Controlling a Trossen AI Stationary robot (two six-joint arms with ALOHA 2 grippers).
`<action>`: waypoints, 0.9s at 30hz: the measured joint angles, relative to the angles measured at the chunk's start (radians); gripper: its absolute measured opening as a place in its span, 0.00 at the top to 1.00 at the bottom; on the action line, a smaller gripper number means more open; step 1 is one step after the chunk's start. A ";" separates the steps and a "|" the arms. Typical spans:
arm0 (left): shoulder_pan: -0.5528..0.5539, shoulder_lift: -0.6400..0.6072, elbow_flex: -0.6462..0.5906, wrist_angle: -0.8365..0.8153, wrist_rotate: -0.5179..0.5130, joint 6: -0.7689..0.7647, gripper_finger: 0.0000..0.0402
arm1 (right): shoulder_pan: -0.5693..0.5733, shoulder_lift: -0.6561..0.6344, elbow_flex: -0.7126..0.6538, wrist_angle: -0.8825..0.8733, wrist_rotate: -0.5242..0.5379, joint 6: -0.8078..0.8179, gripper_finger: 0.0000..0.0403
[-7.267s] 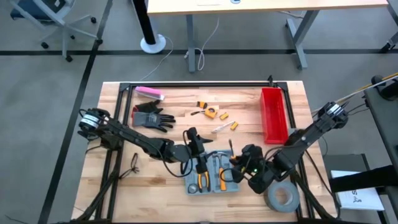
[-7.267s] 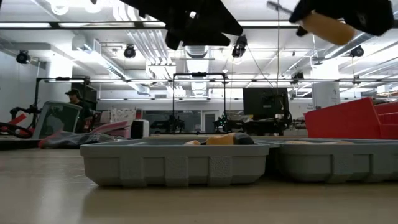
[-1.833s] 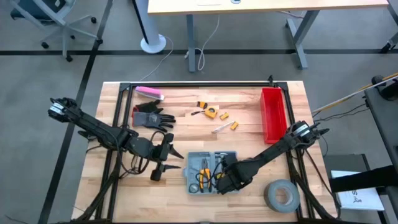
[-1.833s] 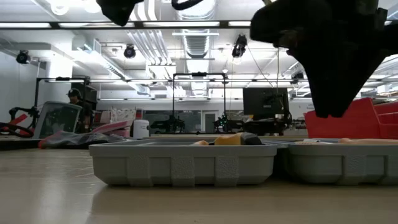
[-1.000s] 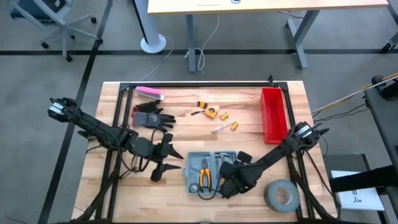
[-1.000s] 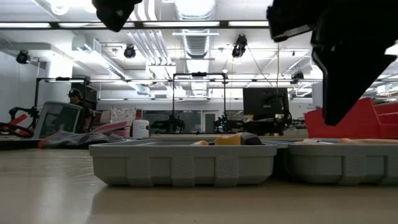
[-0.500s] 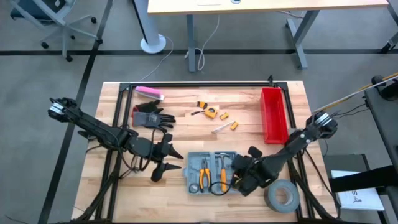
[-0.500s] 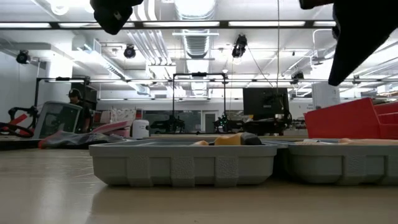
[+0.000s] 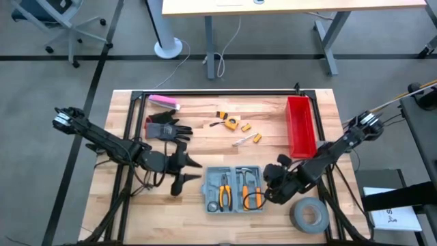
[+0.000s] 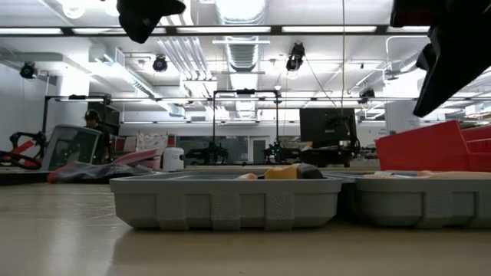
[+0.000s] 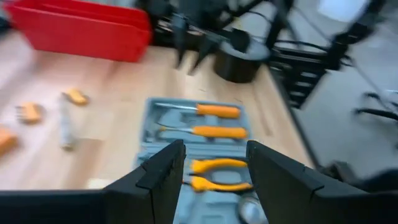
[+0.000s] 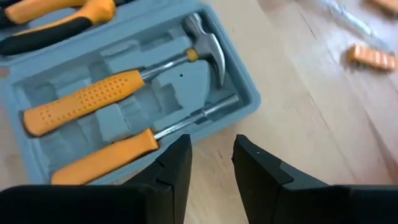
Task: Prefit tool cases
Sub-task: Put the tape measure into the pre-fit tool case
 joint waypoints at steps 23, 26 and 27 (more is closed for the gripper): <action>0.095 0.036 -0.002 0.083 -0.237 -0.204 0.57 | -0.183 -0.203 -0.092 -0.004 0.175 -0.274 0.62; 0.095 0.091 -0.002 0.097 -0.233 -0.248 0.57 | -0.196 -0.227 -0.099 -0.003 0.176 -0.284 0.63; 0.094 0.109 -0.002 0.097 -0.232 -0.260 0.57 | -0.197 -0.233 -0.100 -0.003 0.176 -0.295 0.63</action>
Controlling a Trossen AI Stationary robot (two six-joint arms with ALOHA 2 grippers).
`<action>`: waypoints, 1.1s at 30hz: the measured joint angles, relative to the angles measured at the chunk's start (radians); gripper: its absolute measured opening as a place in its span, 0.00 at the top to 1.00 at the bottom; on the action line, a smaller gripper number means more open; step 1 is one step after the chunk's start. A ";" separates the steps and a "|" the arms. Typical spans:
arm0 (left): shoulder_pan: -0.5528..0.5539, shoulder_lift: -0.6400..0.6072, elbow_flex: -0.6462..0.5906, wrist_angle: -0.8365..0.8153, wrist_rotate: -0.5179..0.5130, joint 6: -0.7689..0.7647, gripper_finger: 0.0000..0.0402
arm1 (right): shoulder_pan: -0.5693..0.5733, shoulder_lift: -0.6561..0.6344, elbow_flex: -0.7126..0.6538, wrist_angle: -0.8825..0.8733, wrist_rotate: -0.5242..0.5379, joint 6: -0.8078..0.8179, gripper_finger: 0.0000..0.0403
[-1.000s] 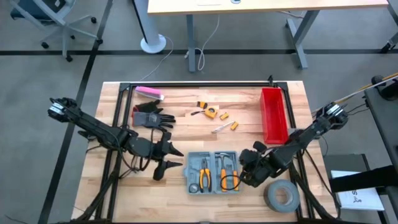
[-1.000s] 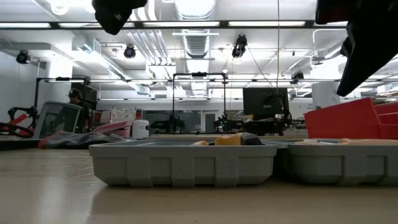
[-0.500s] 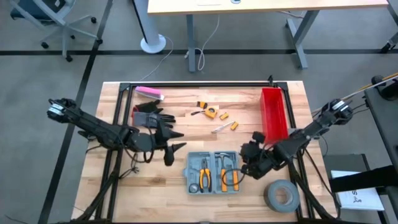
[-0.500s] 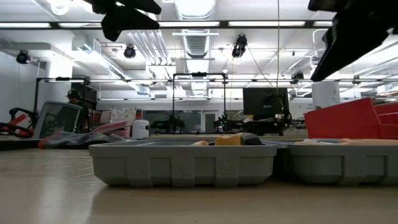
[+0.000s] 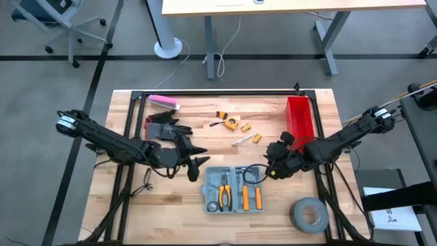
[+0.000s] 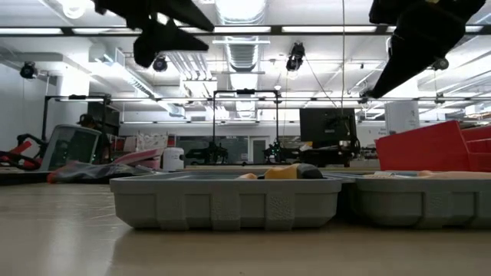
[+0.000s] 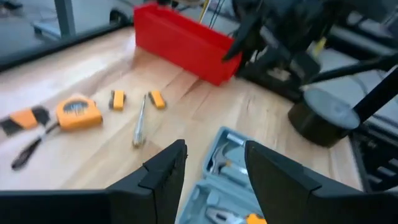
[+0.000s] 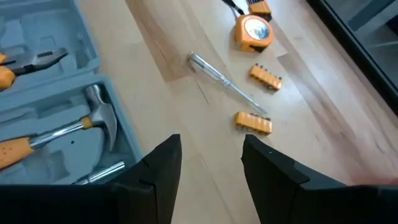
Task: Prefit tool cases
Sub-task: Put the tape measure into the pre-fit tool case
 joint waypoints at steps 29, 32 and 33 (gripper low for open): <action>-0.001 0.106 0.002 0.252 0.012 -0.011 0.58 | -0.352 -0.016 -0.133 0.319 -0.401 -0.458 0.73; 0.000 0.106 0.002 0.250 0.012 -0.011 0.57 | -0.419 -0.016 -0.133 0.345 -0.464 -0.550 0.72; 0.002 0.106 0.002 0.250 0.012 -0.011 0.56 | -0.444 -0.016 -0.133 0.348 -0.486 -0.577 0.72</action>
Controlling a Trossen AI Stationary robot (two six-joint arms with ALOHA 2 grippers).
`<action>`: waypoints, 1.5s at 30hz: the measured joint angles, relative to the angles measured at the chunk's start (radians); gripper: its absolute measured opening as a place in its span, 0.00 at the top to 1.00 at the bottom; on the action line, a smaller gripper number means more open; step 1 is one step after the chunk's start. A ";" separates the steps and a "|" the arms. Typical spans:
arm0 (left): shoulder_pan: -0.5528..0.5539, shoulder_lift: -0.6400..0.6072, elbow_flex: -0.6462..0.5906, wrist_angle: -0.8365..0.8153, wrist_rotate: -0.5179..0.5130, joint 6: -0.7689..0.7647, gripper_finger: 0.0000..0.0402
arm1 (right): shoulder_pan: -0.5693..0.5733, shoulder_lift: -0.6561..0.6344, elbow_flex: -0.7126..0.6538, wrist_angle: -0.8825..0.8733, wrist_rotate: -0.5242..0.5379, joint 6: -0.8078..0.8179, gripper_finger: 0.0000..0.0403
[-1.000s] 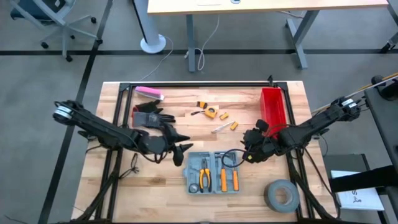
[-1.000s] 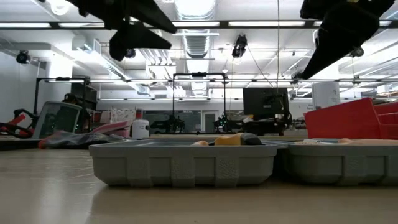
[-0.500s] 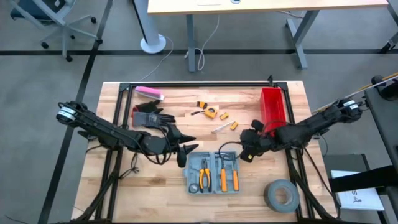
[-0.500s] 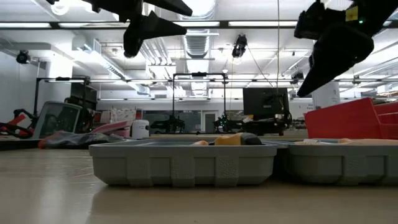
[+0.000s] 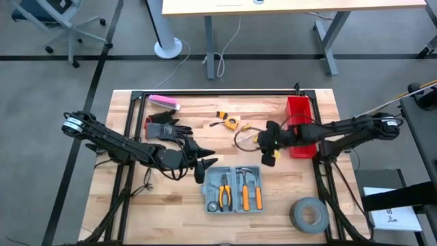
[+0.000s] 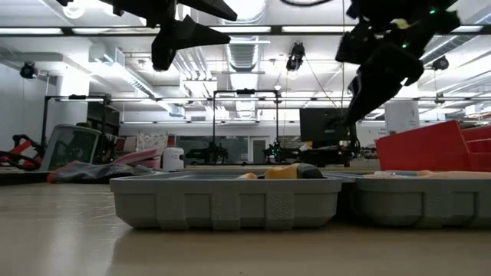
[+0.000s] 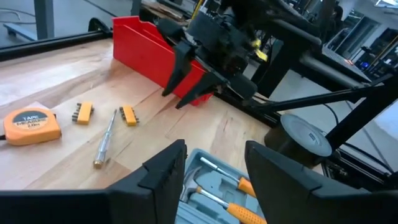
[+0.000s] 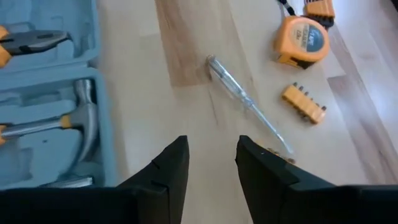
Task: Prefit tool cases
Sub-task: Put the tape measure into the pre-fit tool case
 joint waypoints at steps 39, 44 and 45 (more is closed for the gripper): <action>0.062 -0.001 0.001 -0.012 -0.004 -0.041 0.56 | -0.193 0.214 0.084 0.000 -0.119 0.114 0.59; 0.062 -0.001 0.001 -0.012 -0.003 -0.042 0.58 | -0.195 0.218 0.088 -0.004 -0.092 0.095 0.60; 0.062 -0.001 0.001 -0.012 -0.003 -0.042 0.58 | -0.195 0.220 0.093 -0.003 -0.096 0.074 0.60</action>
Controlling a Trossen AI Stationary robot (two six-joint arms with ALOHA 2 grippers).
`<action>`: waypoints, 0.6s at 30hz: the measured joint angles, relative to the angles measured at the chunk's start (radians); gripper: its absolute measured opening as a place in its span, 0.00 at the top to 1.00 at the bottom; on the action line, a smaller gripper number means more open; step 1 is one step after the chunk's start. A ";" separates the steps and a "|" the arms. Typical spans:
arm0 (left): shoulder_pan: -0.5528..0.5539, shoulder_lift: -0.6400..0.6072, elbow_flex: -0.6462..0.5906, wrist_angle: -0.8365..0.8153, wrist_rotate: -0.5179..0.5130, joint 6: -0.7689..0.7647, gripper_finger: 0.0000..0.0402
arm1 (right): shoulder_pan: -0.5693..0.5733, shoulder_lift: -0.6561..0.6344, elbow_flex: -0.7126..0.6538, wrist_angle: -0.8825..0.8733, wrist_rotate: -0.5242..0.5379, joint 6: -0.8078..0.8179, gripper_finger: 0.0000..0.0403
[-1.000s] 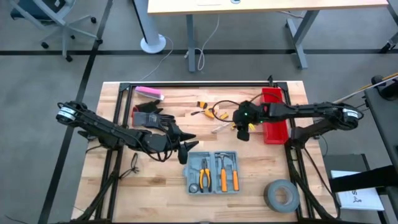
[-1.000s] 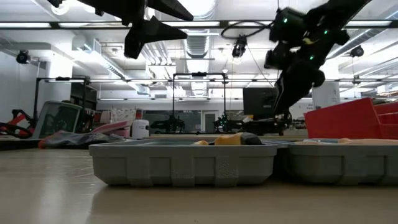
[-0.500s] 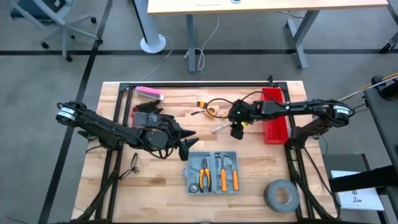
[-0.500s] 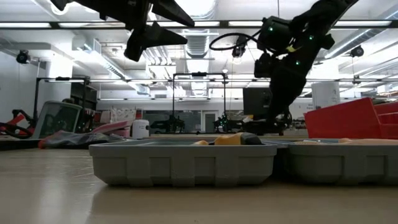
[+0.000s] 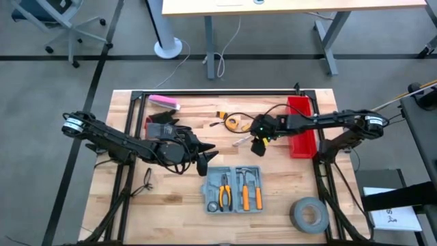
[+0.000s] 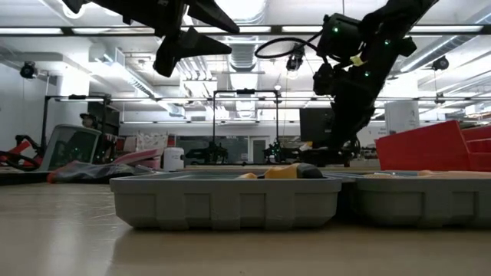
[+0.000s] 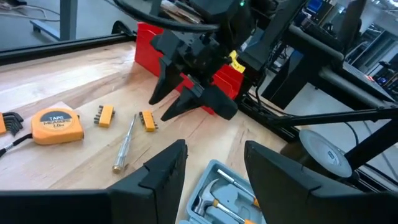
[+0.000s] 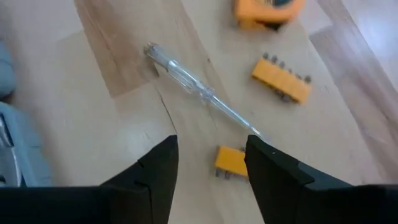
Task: Prefit tool cases
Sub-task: Put the tape measure into the pre-fit tool case
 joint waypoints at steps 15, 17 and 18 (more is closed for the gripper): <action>0.016 0.000 0.000 -0.027 0.003 0.015 0.48 | -0.055 0.258 0.296 -0.022 -0.025 -0.169 0.57; 0.011 -0.003 0.000 -0.032 0.003 0.015 0.48 | -0.072 0.293 0.341 -0.019 -0.024 -0.180 0.54; 0.007 -0.005 0.000 -0.032 0.003 0.017 0.48 | -0.079 0.310 0.359 -0.022 -0.024 -0.184 0.53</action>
